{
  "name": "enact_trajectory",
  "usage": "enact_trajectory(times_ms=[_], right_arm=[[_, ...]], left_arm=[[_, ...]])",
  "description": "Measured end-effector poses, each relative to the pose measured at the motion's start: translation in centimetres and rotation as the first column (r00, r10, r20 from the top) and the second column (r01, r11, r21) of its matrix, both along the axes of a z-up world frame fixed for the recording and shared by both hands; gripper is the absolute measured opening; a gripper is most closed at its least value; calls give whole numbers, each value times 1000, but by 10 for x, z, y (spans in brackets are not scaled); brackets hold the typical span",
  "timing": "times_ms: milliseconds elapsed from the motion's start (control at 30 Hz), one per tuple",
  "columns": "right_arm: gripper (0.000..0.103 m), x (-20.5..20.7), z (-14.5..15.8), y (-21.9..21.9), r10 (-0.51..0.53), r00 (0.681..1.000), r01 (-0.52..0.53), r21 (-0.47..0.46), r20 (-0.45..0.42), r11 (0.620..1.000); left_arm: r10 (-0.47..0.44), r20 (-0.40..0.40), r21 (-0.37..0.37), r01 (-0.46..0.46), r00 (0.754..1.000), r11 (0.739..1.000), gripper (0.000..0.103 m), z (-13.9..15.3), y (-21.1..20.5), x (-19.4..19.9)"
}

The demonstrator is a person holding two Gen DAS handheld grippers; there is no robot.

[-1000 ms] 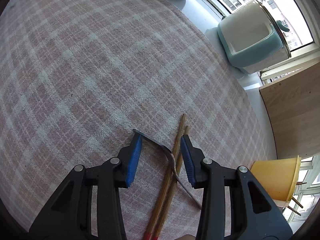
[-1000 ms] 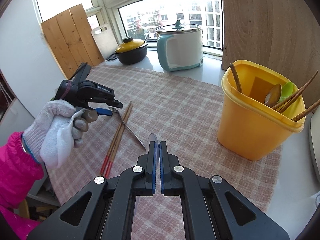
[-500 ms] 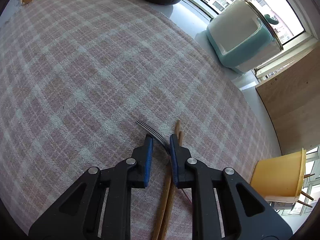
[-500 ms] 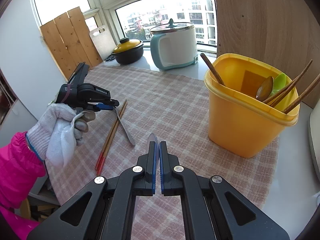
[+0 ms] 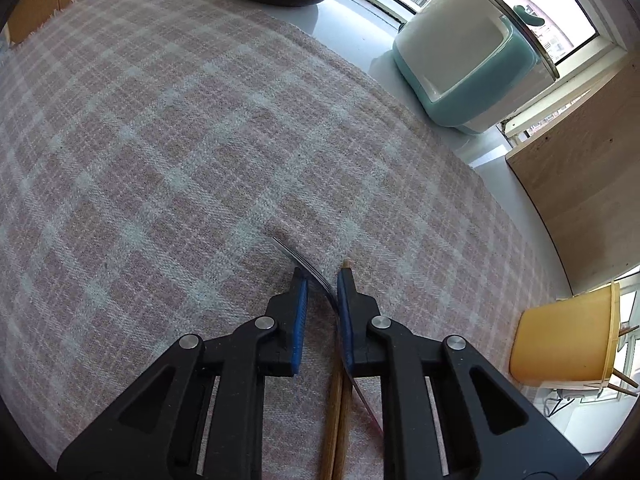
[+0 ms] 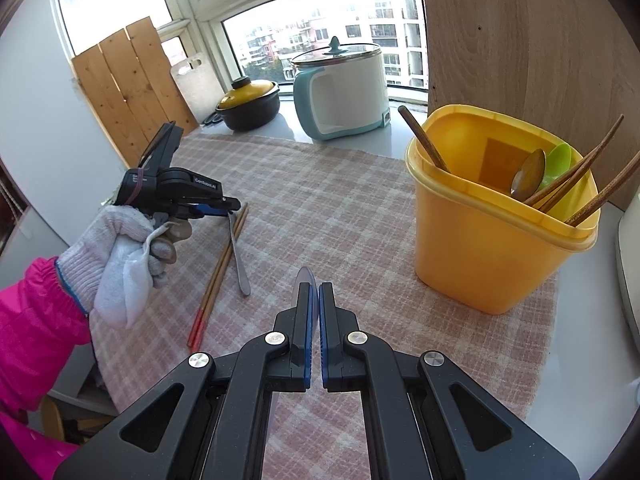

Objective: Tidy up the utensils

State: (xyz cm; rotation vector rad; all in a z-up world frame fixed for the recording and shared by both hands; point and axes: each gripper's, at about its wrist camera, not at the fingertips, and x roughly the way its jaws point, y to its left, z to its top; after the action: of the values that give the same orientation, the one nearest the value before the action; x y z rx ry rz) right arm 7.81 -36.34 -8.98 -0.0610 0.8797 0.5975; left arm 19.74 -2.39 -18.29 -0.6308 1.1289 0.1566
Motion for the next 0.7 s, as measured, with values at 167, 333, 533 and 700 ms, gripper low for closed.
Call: enact_trajectory(times_ms=[167, 333, 533, 700], right_arm=[[2, -1, 8, -3, -33, 999, 33, 9, 16, 999], [2, -7, 23, -8, -78, 995, 76, 23, 57, 997], [2, -13, 38, -16, -120, 988, 119, 26, 99, 993], [2, -17, 51, -23, -151, 981, 147, 35, 126, 988]], left_arm=[[-55, 61, -2, 55, 997, 998, 7, 20, -3, -10], [-137, 143, 12, 137, 980, 990, 3, 55, -17, -30], [-217, 238, 35, 215, 947, 976, 1, 95, -35, -53], [-270, 312, 48, 269, 911, 962, 0, 130, -48, -63]])
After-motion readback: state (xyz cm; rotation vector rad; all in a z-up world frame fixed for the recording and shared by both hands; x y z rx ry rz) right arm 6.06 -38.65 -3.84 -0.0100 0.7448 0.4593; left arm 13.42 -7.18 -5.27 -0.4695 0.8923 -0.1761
